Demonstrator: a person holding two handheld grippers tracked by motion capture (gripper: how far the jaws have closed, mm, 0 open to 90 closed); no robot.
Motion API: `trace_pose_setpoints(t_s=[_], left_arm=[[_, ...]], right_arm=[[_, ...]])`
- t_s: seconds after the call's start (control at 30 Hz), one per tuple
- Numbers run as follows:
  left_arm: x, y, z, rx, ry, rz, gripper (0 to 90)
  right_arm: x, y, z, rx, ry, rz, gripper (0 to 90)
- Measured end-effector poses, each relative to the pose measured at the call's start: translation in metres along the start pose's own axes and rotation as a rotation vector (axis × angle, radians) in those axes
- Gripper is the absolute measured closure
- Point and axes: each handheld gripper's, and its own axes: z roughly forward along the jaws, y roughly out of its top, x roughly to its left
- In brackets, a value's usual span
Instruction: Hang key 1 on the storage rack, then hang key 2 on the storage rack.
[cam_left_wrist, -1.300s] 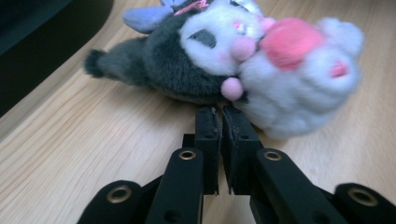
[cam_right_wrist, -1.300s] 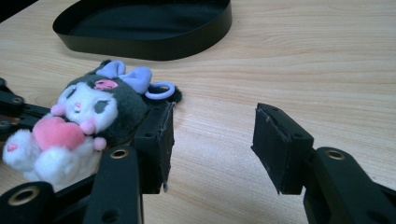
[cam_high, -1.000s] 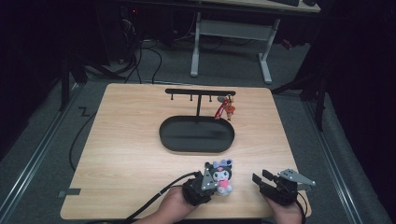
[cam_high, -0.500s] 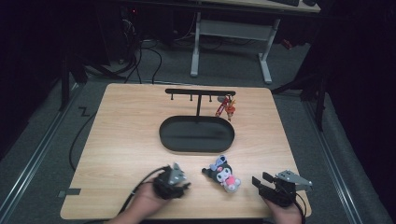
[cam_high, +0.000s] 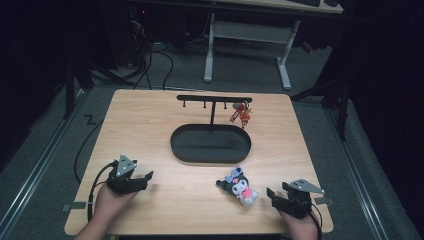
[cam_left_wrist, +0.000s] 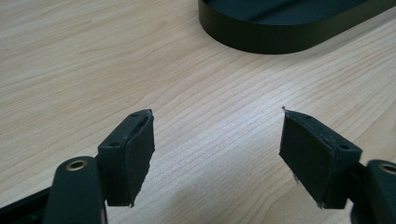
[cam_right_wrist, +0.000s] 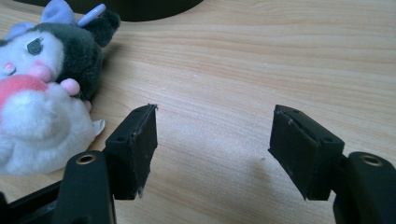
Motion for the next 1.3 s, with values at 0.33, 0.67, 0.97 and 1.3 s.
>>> trace_pose_setpoints(t_s=[0.33,0.67,0.97,1.3], left_arm=[[-0.003,0.007,0.014,0.042,-0.068,0.033,22.4],[-0.001,0.010,0.011,0.000,-0.107,0.021,22.0],[-0.007,0.010,0.009,-0.004,-0.136,0.060,24.0],[-0.010,0.011,0.010,-0.002,-0.137,0.048,24.6]], right_arm=[[0.000,0.005,0.000,0.012,0.005,-0.006,30.9],[0.008,0.018,0.005,0.086,-0.044,-0.042,35.5],[0.012,0.028,0.017,0.206,-0.049,-0.041,36.8],[0.015,0.046,0.021,0.312,-0.059,-0.085,36.6]])
